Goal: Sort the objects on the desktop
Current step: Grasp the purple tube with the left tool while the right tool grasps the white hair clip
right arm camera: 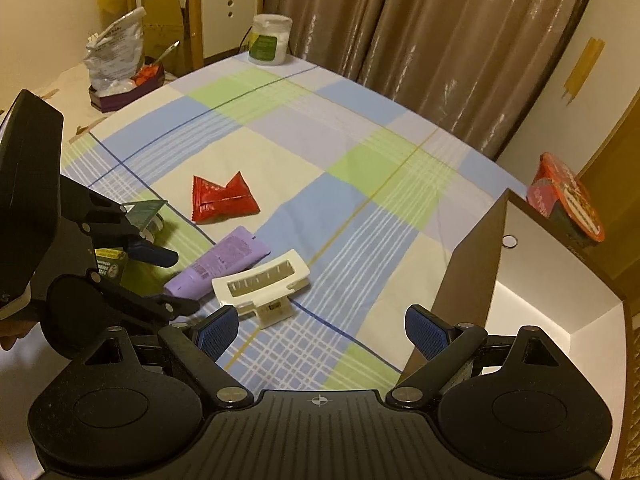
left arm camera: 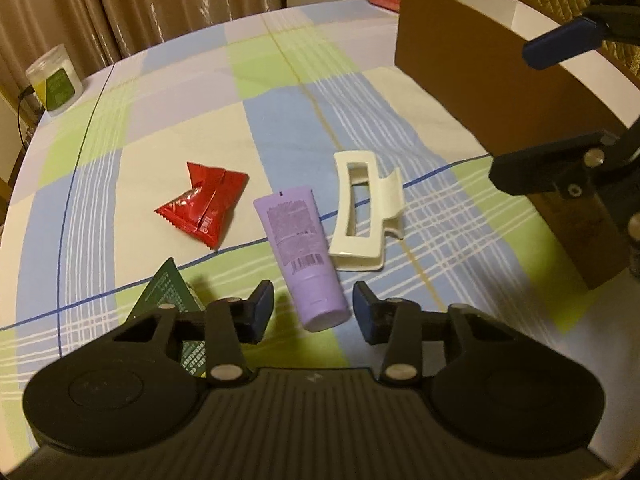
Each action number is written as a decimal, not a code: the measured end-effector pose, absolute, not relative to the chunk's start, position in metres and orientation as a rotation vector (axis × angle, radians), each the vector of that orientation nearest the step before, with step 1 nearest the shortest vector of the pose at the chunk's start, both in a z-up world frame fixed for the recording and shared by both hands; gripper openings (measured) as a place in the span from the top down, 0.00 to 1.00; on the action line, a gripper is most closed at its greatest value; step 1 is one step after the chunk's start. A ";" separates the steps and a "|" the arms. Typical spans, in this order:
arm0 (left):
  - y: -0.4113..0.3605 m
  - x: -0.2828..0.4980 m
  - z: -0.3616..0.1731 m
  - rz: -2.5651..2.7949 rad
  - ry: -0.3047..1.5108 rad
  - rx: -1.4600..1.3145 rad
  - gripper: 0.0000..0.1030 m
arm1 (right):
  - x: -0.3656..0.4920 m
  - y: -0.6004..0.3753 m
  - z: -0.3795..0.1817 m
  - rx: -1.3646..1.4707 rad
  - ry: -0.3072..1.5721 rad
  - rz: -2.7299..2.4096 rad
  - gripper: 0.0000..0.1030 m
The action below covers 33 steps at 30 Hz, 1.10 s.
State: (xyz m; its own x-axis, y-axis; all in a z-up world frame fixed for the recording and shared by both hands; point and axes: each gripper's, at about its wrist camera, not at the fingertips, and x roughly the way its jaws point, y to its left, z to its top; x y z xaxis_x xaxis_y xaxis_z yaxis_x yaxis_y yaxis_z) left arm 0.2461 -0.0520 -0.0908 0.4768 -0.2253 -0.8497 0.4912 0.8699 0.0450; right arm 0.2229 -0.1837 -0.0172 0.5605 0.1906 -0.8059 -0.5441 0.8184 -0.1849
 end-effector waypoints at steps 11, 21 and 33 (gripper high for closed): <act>-0.041 0.257 -0.098 -0.439 1.021 0.274 0.77 | 0.242 -0.167 -0.033 -0.512 0.934 0.531 0.10; -0.029 0.259 -0.076 -0.423 0.963 0.243 0.77 | 0.267 -0.149 -0.057 -0.597 1.025 0.649 0.10; -0.020 0.260 -0.072 -0.420 0.950 0.206 0.77 | 0.293 -0.137 -0.086 -0.690 1.146 0.774 0.36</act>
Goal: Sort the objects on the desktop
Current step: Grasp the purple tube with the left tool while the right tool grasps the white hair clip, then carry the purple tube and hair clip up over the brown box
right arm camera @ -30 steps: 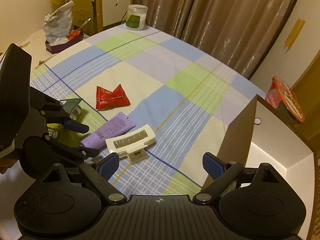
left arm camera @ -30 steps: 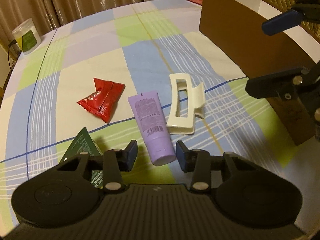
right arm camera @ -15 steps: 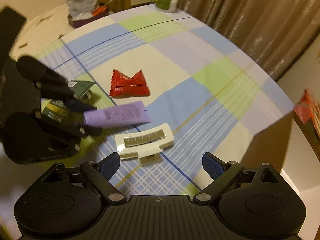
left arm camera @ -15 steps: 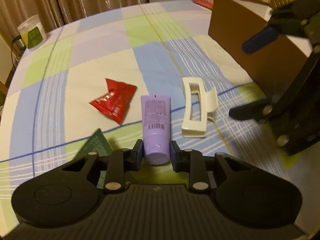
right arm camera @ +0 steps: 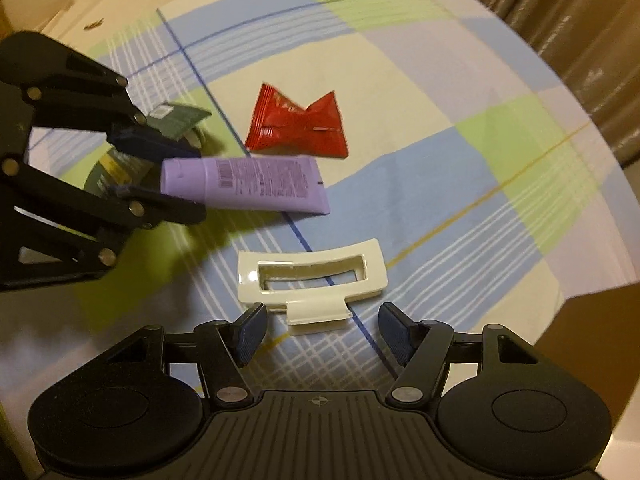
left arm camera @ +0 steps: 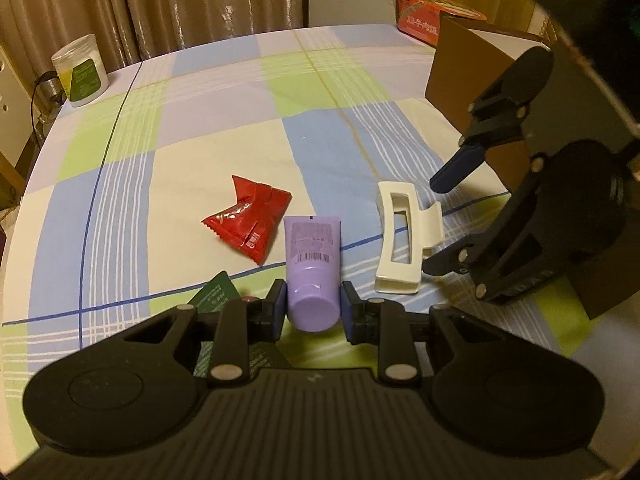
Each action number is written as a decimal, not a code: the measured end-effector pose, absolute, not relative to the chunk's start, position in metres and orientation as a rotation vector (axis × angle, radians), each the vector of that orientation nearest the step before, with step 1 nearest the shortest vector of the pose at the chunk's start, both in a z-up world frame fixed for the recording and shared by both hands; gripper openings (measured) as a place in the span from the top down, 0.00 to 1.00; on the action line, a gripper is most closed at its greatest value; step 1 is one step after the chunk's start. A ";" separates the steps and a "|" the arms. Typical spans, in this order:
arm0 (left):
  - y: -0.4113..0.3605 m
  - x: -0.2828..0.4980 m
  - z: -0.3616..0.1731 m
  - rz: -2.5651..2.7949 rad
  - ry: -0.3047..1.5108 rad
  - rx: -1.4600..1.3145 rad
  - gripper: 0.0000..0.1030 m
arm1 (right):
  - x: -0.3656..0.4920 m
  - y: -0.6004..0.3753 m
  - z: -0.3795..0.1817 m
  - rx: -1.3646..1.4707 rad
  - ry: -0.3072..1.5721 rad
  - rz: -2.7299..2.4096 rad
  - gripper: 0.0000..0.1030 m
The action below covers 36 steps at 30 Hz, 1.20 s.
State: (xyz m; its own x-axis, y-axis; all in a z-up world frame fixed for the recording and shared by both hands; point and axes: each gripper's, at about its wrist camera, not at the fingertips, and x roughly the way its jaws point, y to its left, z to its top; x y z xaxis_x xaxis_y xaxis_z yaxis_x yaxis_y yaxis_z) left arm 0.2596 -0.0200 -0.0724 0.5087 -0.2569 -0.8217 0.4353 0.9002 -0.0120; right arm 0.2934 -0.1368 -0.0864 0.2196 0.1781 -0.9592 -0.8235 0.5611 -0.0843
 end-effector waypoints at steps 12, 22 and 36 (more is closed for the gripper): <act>-0.017 0.257 -0.072 -0.423 0.951 0.193 0.77 | 0.300 -0.133 -0.092 -0.696 1.162 0.788 0.67; -0.018 0.255 -0.064 -0.432 0.928 0.203 0.77 | 0.295 -0.141 -0.072 -0.657 1.123 0.744 0.67; -0.023 0.246 -0.036 -0.460 0.867 0.243 0.77 | 0.272 -0.162 -0.030 -0.575 1.034 0.660 0.67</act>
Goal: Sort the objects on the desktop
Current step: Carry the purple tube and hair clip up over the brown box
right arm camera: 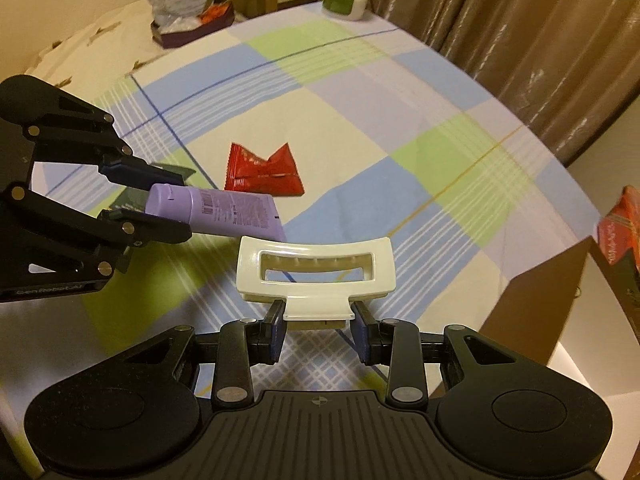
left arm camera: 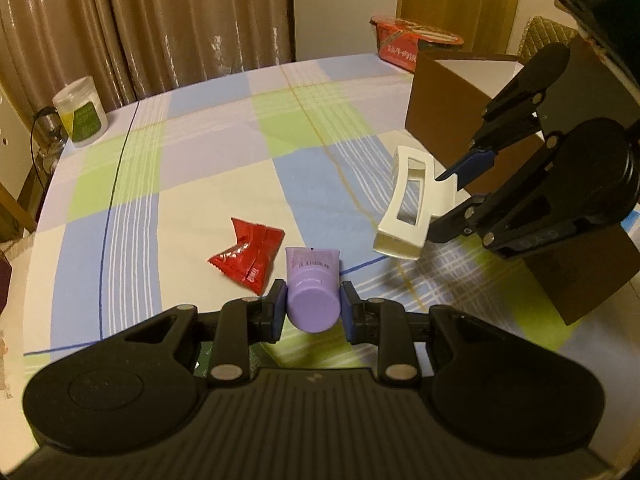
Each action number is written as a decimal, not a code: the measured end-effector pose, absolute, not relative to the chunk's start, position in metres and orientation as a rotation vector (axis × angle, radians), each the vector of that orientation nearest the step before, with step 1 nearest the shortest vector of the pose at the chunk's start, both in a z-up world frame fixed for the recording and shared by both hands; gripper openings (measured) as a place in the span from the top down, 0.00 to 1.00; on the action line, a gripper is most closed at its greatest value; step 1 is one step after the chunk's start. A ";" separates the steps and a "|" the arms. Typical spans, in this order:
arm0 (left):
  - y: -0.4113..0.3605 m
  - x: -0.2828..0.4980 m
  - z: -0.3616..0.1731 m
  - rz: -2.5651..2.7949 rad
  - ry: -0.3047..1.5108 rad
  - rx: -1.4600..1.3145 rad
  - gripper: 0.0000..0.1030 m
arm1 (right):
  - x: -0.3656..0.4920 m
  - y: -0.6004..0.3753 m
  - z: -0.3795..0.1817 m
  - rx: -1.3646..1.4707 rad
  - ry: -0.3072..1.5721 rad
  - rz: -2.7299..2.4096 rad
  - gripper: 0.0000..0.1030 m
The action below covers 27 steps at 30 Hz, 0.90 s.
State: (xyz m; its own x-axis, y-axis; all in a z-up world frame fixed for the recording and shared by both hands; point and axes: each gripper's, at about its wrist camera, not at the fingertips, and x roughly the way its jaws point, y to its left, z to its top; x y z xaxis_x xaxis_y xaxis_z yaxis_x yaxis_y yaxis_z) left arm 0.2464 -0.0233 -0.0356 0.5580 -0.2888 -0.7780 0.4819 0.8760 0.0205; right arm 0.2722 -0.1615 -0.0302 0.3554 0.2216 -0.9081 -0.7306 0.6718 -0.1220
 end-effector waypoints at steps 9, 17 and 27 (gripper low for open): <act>-0.033 0.240 -0.013 -0.491 0.819 0.279 0.77 | 0.258 -0.175 -0.004 -0.533 0.981 0.614 0.67; -0.052 0.230 0.013 -0.575 0.743 0.318 0.77 | 0.233 -0.199 0.028 -0.484 0.937 0.512 0.67; -0.082 0.207 0.049 -0.713 0.630 0.377 0.77 | 0.186 -0.242 0.061 -0.375 0.905 0.349 0.67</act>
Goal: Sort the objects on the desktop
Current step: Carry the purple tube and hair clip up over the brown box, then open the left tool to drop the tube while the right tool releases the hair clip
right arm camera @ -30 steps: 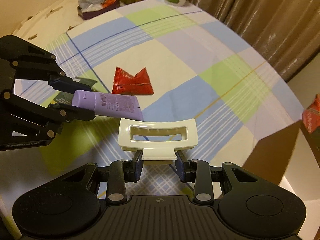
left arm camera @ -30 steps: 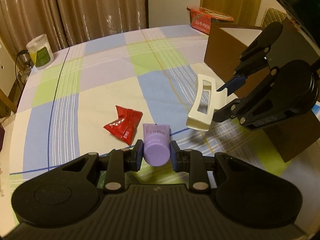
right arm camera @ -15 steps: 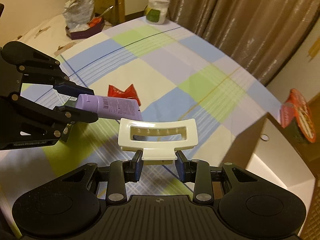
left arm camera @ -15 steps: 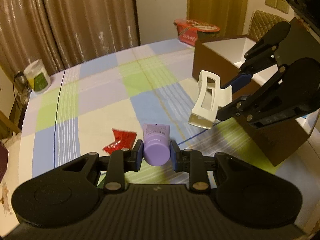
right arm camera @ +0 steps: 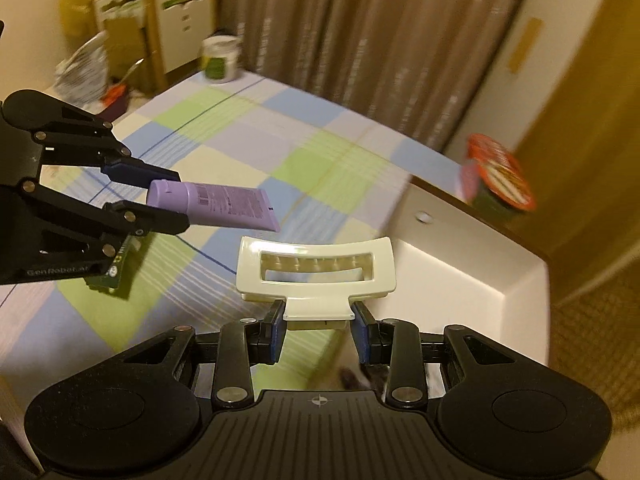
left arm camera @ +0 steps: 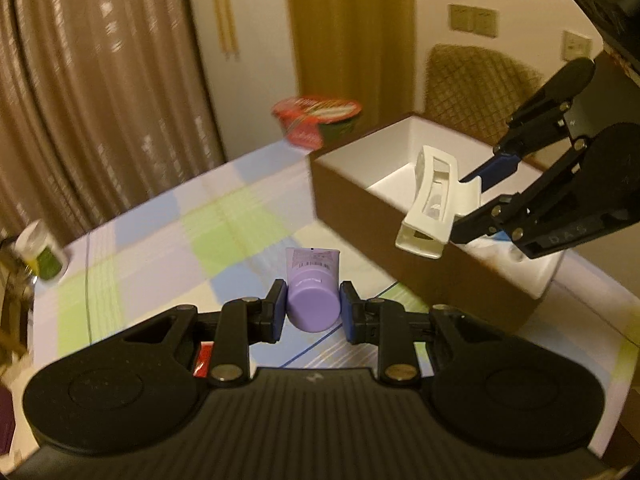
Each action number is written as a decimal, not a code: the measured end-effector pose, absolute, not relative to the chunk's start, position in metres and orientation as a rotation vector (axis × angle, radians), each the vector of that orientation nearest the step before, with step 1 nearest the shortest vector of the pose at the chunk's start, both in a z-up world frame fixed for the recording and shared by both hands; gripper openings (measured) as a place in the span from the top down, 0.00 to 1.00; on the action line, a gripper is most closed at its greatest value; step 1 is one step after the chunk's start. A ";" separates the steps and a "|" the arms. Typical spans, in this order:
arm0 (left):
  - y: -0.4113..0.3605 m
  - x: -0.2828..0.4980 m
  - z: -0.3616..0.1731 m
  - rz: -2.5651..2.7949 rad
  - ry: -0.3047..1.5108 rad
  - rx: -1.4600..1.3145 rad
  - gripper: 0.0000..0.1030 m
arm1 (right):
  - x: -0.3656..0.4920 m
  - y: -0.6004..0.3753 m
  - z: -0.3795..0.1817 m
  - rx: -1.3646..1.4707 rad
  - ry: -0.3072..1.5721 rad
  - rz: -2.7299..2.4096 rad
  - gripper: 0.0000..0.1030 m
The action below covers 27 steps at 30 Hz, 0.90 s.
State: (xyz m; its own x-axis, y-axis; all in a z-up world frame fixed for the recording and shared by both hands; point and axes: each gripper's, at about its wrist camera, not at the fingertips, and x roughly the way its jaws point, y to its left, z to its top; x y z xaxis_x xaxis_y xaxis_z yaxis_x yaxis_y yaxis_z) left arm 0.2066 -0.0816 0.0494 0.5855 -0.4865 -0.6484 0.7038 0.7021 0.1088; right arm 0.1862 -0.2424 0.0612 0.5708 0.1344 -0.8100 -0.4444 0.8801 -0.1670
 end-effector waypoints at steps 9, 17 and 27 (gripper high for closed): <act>-0.120 0.176 0.075 -0.760 0.567 0.398 0.77 | 0.148 -0.288 0.082 -0.291 0.878 0.242 0.67; -0.181 0.143 0.086 -0.674 0.566 0.361 0.77 | 0.126 -0.351 0.084 -0.265 0.861 0.292 0.67; -0.245 0.107 0.079 -0.613 0.638 0.321 0.77 | 0.102 -0.410 0.079 -0.256 0.866 0.358 0.67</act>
State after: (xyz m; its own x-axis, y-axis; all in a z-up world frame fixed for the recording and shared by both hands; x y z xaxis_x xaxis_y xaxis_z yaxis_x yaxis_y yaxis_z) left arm 0.1066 -0.2450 0.0793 0.6366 -0.4310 -0.6395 0.6213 0.7779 0.0942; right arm 0.1023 -0.4101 0.0789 0.5947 0.2016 -0.7783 -0.4066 0.9105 -0.0748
